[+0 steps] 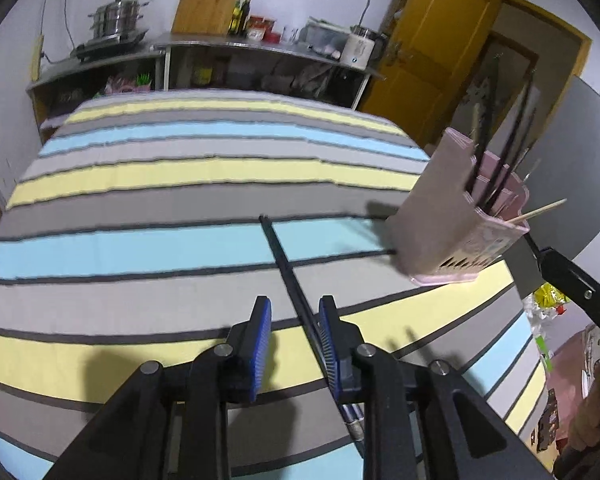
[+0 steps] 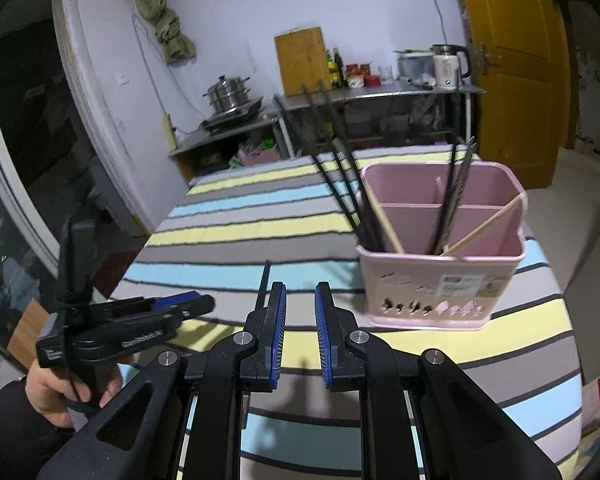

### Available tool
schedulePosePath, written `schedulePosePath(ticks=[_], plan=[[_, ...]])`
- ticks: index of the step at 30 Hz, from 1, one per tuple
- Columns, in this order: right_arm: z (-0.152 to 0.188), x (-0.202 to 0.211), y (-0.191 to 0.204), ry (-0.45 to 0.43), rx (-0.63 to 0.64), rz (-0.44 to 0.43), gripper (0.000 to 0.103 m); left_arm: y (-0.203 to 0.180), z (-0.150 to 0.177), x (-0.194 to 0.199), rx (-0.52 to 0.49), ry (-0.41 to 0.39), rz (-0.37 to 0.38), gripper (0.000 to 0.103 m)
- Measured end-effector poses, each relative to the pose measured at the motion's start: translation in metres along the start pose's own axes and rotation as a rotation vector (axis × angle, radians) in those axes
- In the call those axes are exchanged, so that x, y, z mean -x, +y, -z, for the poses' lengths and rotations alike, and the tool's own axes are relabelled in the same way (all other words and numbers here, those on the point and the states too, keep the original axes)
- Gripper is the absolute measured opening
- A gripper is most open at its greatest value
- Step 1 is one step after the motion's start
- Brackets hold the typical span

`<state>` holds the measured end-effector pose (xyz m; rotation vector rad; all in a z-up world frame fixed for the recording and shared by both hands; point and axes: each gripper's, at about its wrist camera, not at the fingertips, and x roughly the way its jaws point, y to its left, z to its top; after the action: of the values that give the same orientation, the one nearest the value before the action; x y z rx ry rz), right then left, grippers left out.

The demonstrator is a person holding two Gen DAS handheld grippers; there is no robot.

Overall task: Organize utensils
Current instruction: 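Move both tools back toward the last black chopstick on the table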

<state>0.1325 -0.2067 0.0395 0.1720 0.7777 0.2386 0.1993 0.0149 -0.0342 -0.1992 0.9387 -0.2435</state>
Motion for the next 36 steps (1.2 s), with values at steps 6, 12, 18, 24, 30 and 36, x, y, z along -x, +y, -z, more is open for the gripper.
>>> schedulePosePath(ticks=[6,12,18,24,30,36], plan=[[0.011,-0.027,0.008,0.054,0.019,-0.022,0.015,0.004,0.007,-0.025,0.025,0.032,-0.003,0.03],[0.021,-0.048,0.012,0.099,0.03,-0.036,0.015,0.001,0.009,-0.04,0.029,0.043,-0.018,0.031],[0.023,-0.059,0.007,0.117,0.02,-0.039,0.015,0.0,0.009,-0.052,0.029,0.055,-0.035,0.031],[0.024,-0.066,0.003,0.129,0.008,-0.036,0.015,-0.013,0.012,-0.057,-0.052,0.009,-0.111,0.034],[0.024,-0.07,0.0,0.138,0.001,-0.037,0.015,-0.015,0.018,-0.056,-0.076,-0.017,-0.184,0.041],[0.026,-0.073,-0.002,0.144,-0.009,-0.036,0.015,-0.021,0.018,-0.06,-0.13,-0.002,-0.231,0.038]])
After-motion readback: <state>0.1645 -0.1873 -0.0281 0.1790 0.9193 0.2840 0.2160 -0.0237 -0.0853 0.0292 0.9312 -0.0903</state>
